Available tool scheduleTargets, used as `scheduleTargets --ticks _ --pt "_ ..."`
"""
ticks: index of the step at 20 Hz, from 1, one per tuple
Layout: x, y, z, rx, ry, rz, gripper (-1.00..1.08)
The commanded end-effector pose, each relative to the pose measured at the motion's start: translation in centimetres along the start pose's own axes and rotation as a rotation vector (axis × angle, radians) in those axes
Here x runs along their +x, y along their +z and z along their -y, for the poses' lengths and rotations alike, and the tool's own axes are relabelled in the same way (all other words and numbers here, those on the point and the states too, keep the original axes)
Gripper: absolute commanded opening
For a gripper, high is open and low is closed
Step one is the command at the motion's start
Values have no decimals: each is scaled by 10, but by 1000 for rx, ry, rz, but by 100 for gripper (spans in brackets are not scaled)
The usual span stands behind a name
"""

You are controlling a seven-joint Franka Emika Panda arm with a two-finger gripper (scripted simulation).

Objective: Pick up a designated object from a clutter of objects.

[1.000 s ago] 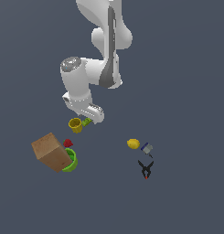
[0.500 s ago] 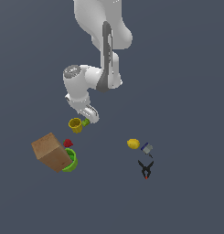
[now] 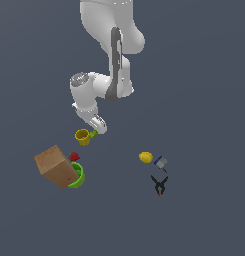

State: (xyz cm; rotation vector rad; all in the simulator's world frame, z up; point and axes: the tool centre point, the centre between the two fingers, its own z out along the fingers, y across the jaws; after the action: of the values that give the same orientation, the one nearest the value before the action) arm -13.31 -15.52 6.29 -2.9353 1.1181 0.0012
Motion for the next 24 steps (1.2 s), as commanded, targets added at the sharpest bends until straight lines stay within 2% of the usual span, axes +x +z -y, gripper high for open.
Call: scheduleTargets --ticks 1,14,20,21,24 --pt "0 2 0 0 0 0 100" --pt "-1 45 -1 0 3 0 100" --pt "-1 50 -1 0 3 -1 100" --pt "-1 50 -1 0 3 -1 -100" --pt "-1 50 -1 0 3 -1 -100"
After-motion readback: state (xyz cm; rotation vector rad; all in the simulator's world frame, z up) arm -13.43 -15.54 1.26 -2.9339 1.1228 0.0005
